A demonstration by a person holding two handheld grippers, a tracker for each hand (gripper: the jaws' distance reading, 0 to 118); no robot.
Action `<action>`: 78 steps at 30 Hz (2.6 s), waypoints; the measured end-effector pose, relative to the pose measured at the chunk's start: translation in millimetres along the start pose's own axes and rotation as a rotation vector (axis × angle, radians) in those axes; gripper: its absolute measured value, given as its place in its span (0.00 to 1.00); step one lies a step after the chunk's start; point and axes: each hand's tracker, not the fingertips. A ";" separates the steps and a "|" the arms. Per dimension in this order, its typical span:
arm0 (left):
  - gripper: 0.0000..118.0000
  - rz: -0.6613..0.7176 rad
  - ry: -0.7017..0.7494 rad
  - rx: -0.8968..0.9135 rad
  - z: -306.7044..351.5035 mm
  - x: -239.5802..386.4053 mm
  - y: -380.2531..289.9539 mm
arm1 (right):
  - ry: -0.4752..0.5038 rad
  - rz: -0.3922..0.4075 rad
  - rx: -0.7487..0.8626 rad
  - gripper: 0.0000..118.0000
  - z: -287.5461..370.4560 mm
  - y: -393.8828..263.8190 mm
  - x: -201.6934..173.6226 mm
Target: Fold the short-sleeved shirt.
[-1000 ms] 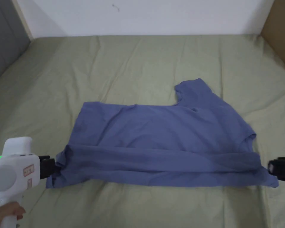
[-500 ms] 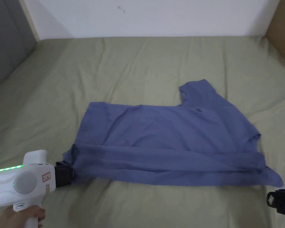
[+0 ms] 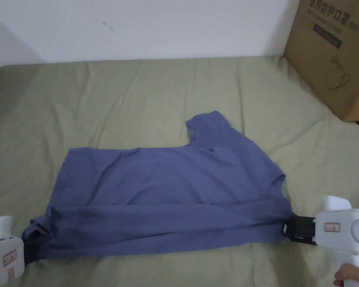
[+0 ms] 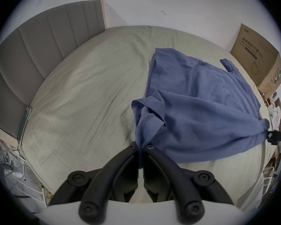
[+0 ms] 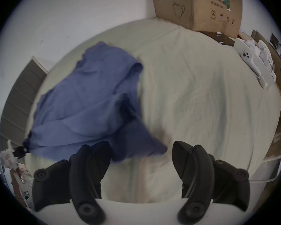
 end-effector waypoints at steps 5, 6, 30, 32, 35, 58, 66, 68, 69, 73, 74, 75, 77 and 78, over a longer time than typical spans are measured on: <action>0.03 0.015 -0.026 -0.001 9.5 -6.0 -1.0 | 0.072 0.035 -0.003 0.15 10.6 -10.5 -10.7; 0.03 0.015 -0.033 0.003 12.3 -7.3 0.2 | 0.048 0.032 0.008 0.14 15.8 -13.8 -13.2; 0.59 0.001 -0.014 -0.035 75.7 -31.4 -72.7 | -0.058 0.067 -0.066 0.65 84.2 -107.7 22.2; 0.58 0.052 -0.069 0.019 82.5 -27.3 -61.5 | -0.037 0.082 -0.037 0.65 95.4 -95.6 15.3; 0.31 0.078 -0.094 0.076 92.1 -11.6 -44.4 | 0.023 0.102 0.058 0.49 115.3 -74.3 -2.7; 0.00 -0.055 -0.086 0.009 33.0 47.3 1.2 | 0.001 0.209 -0.078 0.79 -70.2 179.6 -87.5; 0.00 -0.016 -0.066 -0.035 21.2 39.1 -0.4 | -0.007 0.175 -0.132 0.07 -100.8 171.9 -83.0; 0.00 -0.022 -0.064 -0.039 20.6 38.7 0.6 | 0.079 0.138 -0.127 0.02 -94.0 173.7 -80.2; 0.00 -0.022 -0.065 -0.038 21.7 39.4 1.9 | 0.040 0.139 -0.125 0.02 -93.3 173.1 -79.5; 0.00 0.000 -0.069 0.009 23.0 38.8 16.5 | 0.048 0.136 -0.113 0.02 -85.8 172.0 -78.2; 0.03 0.014 -0.086 0.031 22.1 37.2 24.7 | 0.047 0.141 -0.109 0.02 -84.8 171.9 -79.2; 0.13 0.014 -0.097 0.040 20.1 36.3 33.9 | 0.046 0.146 -0.108 0.02 -84.2 172.2 -79.8; 0.38 0.014 -0.112 0.062 10.5 36.4 60.6 | 0.042 0.148 -0.110 0.02 -83.1 172.8 -81.1; 0.46 0.000 -0.121 0.064 2.5 36.6 74.3 | 0.039 0.154 -0.110 0.02 -83.5 173.8 -81.4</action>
